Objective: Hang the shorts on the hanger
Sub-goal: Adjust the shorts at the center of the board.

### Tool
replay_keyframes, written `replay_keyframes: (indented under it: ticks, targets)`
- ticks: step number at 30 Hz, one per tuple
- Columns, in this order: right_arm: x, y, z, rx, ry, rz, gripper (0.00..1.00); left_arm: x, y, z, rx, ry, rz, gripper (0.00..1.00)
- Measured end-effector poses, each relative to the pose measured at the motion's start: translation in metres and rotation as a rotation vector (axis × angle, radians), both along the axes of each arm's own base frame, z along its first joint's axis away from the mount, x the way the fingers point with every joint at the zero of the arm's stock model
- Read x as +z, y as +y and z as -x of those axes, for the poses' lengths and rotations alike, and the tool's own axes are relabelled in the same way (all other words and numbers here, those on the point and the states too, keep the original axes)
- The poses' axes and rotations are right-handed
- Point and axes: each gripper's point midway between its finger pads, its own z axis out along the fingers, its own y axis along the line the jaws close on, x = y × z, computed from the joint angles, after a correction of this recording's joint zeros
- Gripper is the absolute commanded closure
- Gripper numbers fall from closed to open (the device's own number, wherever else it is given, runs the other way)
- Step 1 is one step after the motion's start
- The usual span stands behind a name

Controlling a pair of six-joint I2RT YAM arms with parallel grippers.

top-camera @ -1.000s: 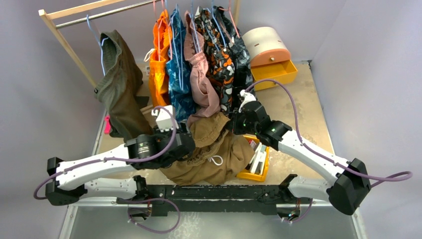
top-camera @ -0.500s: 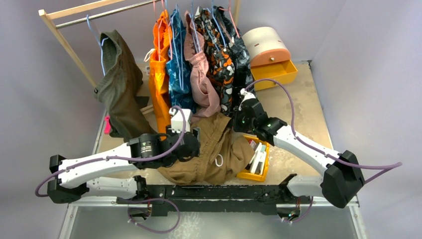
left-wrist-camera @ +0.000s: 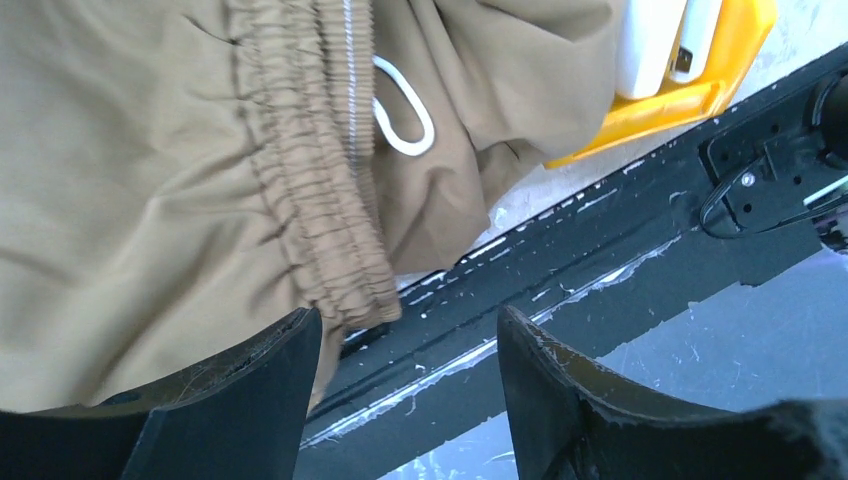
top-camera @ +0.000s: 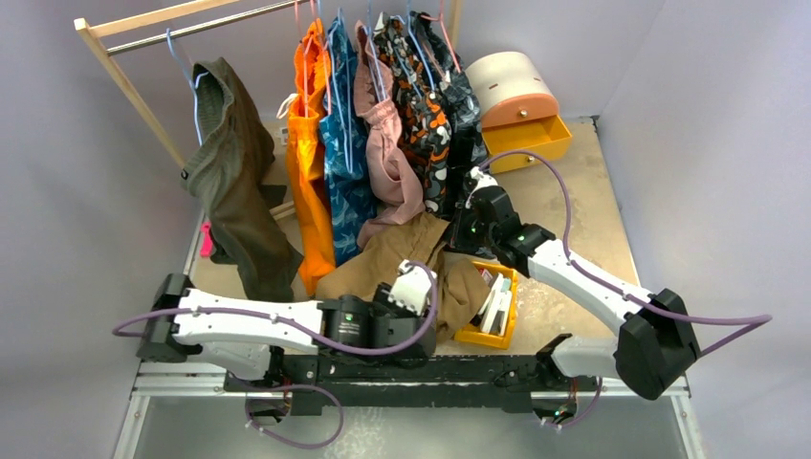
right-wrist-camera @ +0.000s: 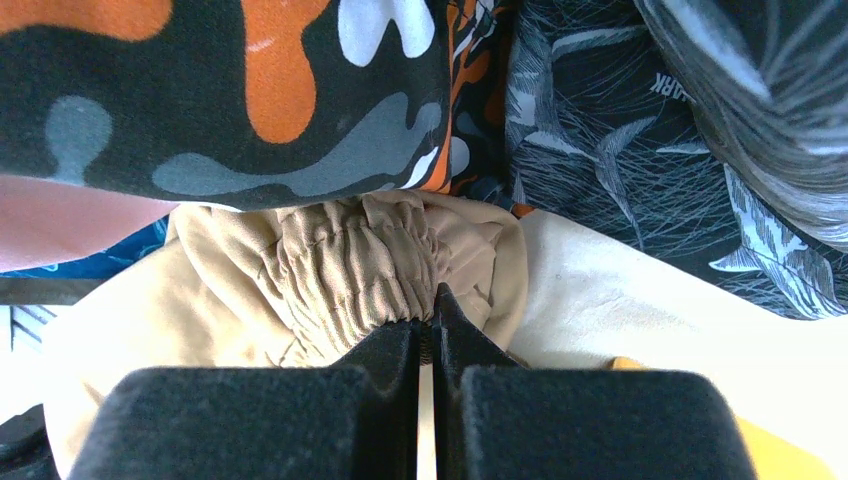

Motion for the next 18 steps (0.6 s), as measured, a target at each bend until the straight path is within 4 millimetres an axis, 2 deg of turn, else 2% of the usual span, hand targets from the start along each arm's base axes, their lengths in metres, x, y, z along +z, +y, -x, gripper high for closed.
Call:
replay_keyframes:
  ticks: [4, 8, 12, 18]
  targets:
    - [0.001, 0.001, 0.000, 0.002, -0.003, -0.004, 1.00, -0.017, -0.014, 0.012, -0.007, -0.005, -0.053, 0.35]
    - [0.001, 0.002, 0.000, 0.006, -0.003, -0.008, 1.00, -0.034, -0.018, 0.018, 0.011, -0.004, -0.091, 0.36]
    - [0.000, 0.002, 0.001, 0.013, 0.002, -0.015, 1.00, -0.042, -0.017, 0.014, 0.073, -0.014, -0.097, 0.35]
    - [-0.003, 0.002, 0.004, 0.019, 0.013, -0.020, 1.00, -0.057, -0.004, 0.001, 0.179, -0.080, -0.150, 0.33]
